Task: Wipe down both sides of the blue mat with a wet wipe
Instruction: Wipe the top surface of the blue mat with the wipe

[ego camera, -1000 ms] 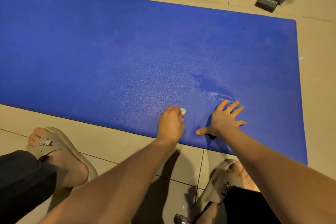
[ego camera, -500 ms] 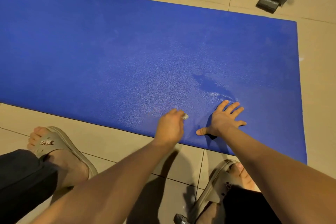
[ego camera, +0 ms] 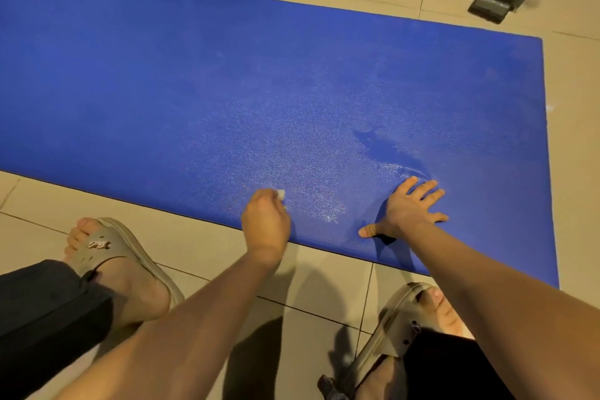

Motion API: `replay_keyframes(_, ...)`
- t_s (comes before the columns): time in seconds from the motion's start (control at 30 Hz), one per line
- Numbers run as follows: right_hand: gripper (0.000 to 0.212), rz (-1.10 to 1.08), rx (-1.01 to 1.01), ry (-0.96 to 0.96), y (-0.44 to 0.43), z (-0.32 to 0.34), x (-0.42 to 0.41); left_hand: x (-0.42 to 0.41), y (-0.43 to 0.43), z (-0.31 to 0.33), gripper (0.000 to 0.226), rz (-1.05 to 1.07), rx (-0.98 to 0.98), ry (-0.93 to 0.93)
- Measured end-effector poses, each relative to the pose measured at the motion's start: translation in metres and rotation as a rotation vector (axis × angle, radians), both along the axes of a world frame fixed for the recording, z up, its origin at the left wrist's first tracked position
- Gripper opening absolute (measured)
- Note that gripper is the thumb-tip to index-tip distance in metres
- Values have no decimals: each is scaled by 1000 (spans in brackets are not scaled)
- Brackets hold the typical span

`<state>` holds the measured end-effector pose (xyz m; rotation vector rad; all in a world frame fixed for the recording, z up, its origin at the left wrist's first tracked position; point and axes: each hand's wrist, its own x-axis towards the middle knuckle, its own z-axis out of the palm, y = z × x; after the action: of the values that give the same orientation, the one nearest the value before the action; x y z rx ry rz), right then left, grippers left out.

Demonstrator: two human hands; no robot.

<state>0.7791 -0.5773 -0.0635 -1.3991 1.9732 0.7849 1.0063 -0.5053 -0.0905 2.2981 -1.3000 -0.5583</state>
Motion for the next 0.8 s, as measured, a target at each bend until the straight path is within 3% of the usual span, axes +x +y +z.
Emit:
replay_keyframes(0.13,174,-2,-17,-16,3,-1,-1,-62,14,-9,20,-253,17,118)
replay_keyframes(0.27,175,1,-11,-24,2,-3,-2,-31,12,-4,9,-604,-25,-96)
replay_keyframes(0.3,175,0,-9,-25,2,-3,-2,-12,11,-4,8,-610,-50,-171)
replay_keyframes(0.4,175,0,-10,-25,2,-2,-2,51,10,-3,5,-344,-25,-287)
replay_keyframes(0.57,175,-2,-7,-26,3,-2,-2,50,20,-3,6,-122,-18,-212)
replay_keyframes(0.8,176,-6,-3,-23,2,0,0,-45,41,-16,16,-388,-63,-54)
